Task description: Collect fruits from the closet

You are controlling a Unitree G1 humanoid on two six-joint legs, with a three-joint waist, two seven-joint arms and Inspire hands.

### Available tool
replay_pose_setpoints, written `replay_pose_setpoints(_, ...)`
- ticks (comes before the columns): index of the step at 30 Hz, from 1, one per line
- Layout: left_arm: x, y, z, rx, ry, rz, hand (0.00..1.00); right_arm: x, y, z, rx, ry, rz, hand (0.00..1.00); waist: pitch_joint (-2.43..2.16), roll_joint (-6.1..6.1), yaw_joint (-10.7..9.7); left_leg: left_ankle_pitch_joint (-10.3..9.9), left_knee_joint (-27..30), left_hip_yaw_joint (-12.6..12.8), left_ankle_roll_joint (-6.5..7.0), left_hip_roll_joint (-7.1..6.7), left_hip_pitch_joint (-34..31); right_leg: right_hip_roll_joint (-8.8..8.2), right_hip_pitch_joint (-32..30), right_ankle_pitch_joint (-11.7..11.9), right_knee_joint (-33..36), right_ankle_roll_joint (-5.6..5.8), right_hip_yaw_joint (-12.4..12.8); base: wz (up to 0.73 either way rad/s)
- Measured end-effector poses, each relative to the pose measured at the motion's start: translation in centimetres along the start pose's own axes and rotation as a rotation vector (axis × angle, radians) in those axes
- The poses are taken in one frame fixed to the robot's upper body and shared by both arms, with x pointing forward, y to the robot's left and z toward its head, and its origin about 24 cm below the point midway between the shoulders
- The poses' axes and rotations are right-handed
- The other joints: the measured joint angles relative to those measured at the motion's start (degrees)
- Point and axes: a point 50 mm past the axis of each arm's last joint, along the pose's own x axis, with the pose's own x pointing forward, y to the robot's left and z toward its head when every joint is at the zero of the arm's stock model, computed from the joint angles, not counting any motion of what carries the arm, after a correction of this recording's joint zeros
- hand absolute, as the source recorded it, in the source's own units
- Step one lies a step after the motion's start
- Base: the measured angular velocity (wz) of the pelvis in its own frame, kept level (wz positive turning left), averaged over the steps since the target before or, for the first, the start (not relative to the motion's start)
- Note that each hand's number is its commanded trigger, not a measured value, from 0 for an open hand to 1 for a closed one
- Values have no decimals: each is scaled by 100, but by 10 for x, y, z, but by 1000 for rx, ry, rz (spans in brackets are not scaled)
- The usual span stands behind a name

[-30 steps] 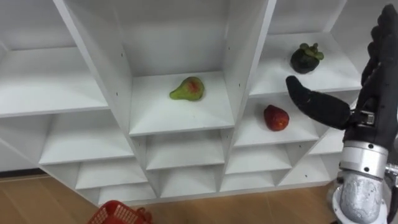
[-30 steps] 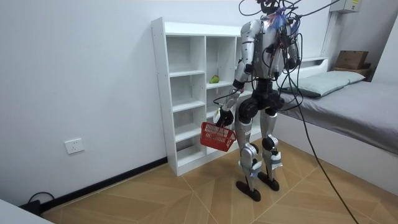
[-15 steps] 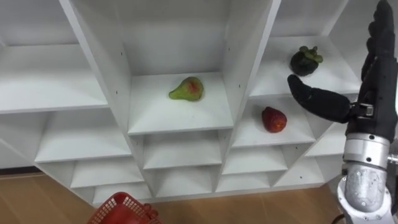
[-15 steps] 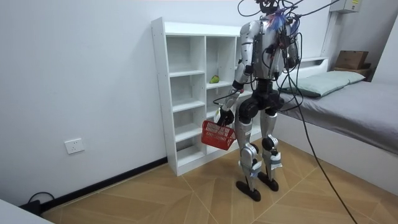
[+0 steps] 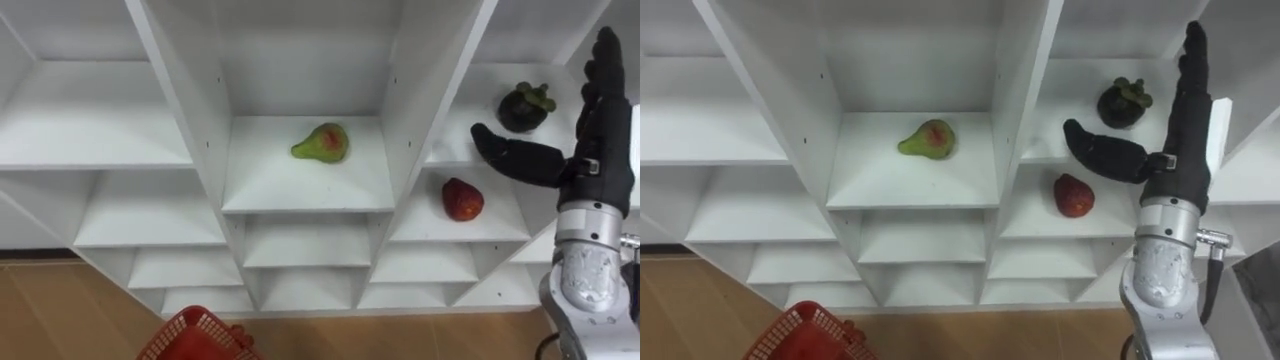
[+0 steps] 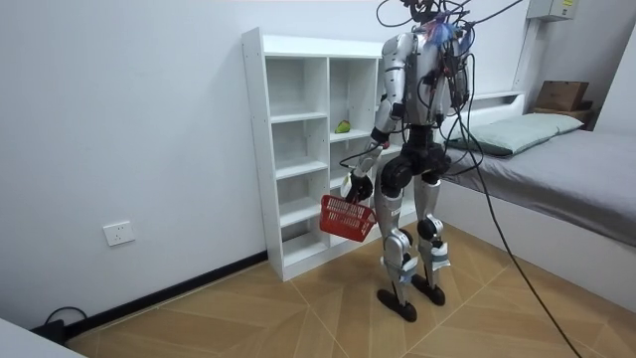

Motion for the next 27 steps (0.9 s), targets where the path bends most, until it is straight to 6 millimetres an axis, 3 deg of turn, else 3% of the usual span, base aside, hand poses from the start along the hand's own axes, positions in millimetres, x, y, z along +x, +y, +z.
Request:
replay_pose_setpoints(14, -1, 5, -6, 24, 19, 6, 100, 11, -11, -20, -45, 85, -59, 0, 30, -72, 5, 1, 77, -23, -1, -2, -12, -3, 40, 0, -2, 0, -15, 1)
replay_pose_setpoints(19, -2, 8, -12, 49, 57, 13, 100, 21, -18, -15, -5, 73, -102, 0, 19, -94, -7, 1, 96, -22, -1, 0, -10, -2, 53, 0, 0, 0, -34, 0)
replay_pose_setpoints(27, -3, 8, -16, 49, 77, 16, 100, 27, -18, -24, -34, 121, -81, 0, 7, -112, -4, 1, 112, -24, -1, -3, -12, -17, 59, 0, 7, 0, -162, 0)
